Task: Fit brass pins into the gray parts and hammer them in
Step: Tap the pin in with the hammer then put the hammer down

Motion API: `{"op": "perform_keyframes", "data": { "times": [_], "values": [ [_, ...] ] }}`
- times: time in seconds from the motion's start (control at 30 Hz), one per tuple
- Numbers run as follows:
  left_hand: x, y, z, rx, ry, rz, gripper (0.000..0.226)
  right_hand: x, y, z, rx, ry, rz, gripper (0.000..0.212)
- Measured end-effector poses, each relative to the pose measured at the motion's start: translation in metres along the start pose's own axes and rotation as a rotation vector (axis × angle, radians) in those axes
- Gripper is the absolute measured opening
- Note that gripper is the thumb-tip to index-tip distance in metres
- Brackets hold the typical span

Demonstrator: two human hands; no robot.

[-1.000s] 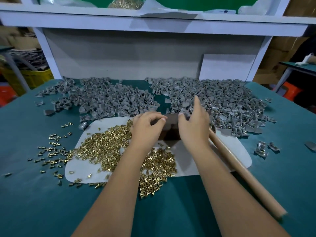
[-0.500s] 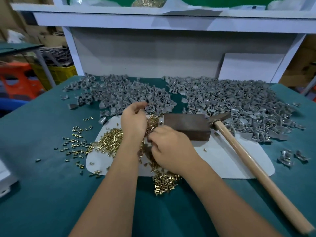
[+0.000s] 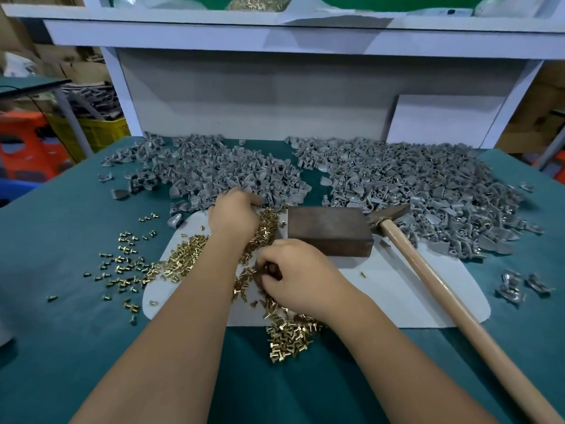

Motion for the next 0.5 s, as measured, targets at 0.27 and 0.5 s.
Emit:
{"op": "perform_keyframes", "data": {
  "times": [0.27,0.5],
  "values": [
    [-0.003,-0.007,-0.009,-0.176,-0.071,0.001,0.034,-0.001,-0.002,0.0,0.027,0.093,0.063,0.015],
    [-0.016,-0.004,-0.029,-0.289,-0.464,-0.019,0.021,-0.003,-0.002,-0.01,-0.061,0.204,0.081,0.014]
  ]
}}
Point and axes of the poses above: each hand's wrist, its own y-axis towards the middle knuckle, its own z-axis out of the palm, x = y × z, the point moved 3 cm from there along y, towards the middle knuckle, and after that the axes turned 15 degrees about z, right-handed, at the moved point
